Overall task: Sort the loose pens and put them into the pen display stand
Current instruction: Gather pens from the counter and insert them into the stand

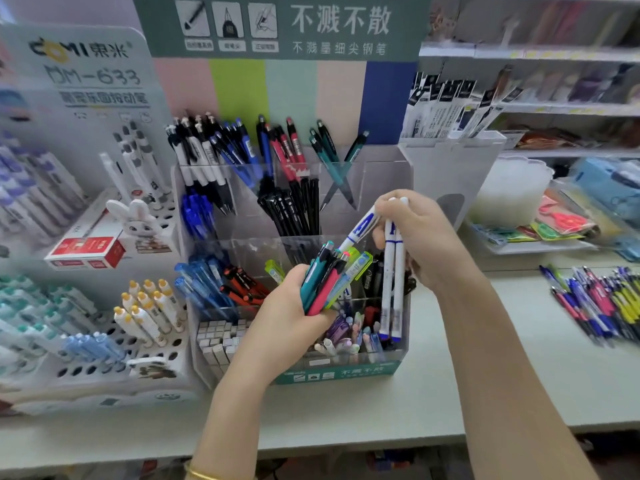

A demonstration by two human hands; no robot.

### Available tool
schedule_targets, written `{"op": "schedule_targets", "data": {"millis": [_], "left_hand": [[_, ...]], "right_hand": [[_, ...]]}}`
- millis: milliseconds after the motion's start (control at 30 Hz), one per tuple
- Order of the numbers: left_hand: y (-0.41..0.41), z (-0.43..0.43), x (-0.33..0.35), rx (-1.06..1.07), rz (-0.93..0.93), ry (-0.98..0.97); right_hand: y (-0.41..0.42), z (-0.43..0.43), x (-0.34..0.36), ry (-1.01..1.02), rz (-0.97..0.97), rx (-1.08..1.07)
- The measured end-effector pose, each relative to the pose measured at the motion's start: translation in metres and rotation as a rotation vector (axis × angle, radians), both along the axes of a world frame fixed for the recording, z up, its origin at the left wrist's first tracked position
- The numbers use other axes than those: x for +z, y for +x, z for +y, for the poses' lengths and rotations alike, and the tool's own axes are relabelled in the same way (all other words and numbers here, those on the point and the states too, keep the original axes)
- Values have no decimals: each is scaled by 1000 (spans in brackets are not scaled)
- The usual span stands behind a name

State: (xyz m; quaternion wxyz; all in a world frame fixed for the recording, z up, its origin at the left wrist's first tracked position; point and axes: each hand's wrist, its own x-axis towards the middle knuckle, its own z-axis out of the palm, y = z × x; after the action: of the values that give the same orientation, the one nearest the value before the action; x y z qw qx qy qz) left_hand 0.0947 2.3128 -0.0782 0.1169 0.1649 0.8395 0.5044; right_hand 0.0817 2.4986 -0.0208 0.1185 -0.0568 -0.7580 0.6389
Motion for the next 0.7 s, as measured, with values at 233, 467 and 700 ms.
{"op": "schedule_targets", "data": {"millis": [233, 467, 700], "left_hand": [[-5, 10, 3, -50, -42, -3], [-10, 13, 6, 6, -6, -61], [-22, 23, 10, 69, -137, 212]], "right_hand": [[-1, 6, -11, -18, -69, 103], [-18, 30, 3, -51, 251, -320], [-30, 20, 8, 454, 712, -634]]}}
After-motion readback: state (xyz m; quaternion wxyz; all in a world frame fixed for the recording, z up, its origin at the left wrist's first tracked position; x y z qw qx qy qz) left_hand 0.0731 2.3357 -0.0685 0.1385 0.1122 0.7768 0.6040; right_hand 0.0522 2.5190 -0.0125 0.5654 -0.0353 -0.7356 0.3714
